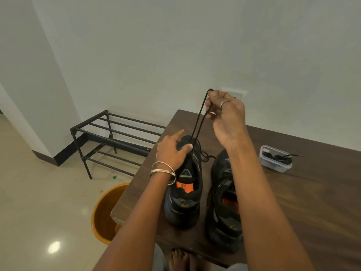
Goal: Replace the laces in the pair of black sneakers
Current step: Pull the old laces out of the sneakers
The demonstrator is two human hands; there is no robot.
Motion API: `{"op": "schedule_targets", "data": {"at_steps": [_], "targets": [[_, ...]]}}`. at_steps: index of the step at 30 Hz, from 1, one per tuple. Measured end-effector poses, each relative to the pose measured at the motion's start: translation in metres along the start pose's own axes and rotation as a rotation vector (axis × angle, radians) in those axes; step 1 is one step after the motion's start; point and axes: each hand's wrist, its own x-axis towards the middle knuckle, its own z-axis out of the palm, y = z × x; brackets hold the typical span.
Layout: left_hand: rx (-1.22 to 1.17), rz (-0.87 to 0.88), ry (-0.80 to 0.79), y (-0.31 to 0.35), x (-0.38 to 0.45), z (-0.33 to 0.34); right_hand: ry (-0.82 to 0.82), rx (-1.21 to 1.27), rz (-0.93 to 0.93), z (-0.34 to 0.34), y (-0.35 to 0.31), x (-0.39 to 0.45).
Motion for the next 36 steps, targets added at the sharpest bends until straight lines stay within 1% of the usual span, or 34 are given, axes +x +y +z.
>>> {"op": "schedule_targets", "data": {"at_steps": [2,5,8,9,10,11,13,14,15,16,17,18,20,23,25,29,32,36], "targets": [[0.029,0.054,-0.046,0.0,0.006,0.005,-0.04,0.066,0.067,-0.004,0.002,-0.001],[0.035,0.104,-0.098,-0.005,0.014,0.013,-0.185,0.017,0.093,-0.008,0.009,-0.001],[-0.08,0.101,-0.02,-0.004,0.014,0.014,-0.341,-0.125,0.049,-0.005,0.015,0.0],[-0.127,0.066,0.009,-0.004,0.013,0.015,-0.348,-0.218,0.048,-0.005,0.018,0.0],[-0.176,0.025,0.04,-0.005,0.012,0.016,-0.322,-0.347,0.053,-0.005,0.021,0.001],[-0.23,-0.032,0.067,-0.008,0.012,0.017,-0.259,-0.513,0.061,-0.007,0.023,0.002],[-0.417,-0.182,0.093,-0.014,0.014,0.018,-0.119,-0.913,0.106,-0.017,0.027,0.004],[-0.537,-0.262,0.084,-0.016,0.014,0.019,-0.112,-1.073,0.173,-0.022,0.03,0.004],[-0.632,-0.328,0.071,-0.017,0.014,0.018,-0.162,-1.173,0.258,-0.025,0.035,0.002],[-0.685,-0.372,0.063,-0.018,0.016,0.018,-0.239,-1.221,0.339,-0.026,0.042,-0.001],[-0.69,-0.396,0.056,-0.018,0.017,0.019,-0.306,-1.255,0.396,-0.025,0.05,-0.005],[-0.694,-0.407,0.055,-0.019,0.018,0.019,-0.353,-1.3,0.423,-0.023,0.059,-0.007],[-0.719,-0.412,0.059,-0.018,0.019,0.02,-0.399,-1.397,0.419,-0.021,0.073,-0.011],[-0.776,-0.443,0.043,-0.014,0.02,0.016,-0.421,-1.386,0.449,-0.023,0.089,-0.01],[-0.806,-0.473,0.027,-0.008,0.023,0.015,-0.38,-1.341,0.5,-0.026,0.1,-0.013],[-0.89,-0.546,0.031,-0.001,0.029,0.015,-0.257,-1.371,0.53,-0.026,0.12,-0.024],[-0.856,-0.581,-0.01,-0.004,0.03,0.015,-0.146,-1.262,0.522,-0.027,0.124,-0.025],[-0.811,-0.623,-0.1,-0.005,0.034,0.008,-0.114,-1.204,0.494,-0.026,0.126,-0.028]]}}
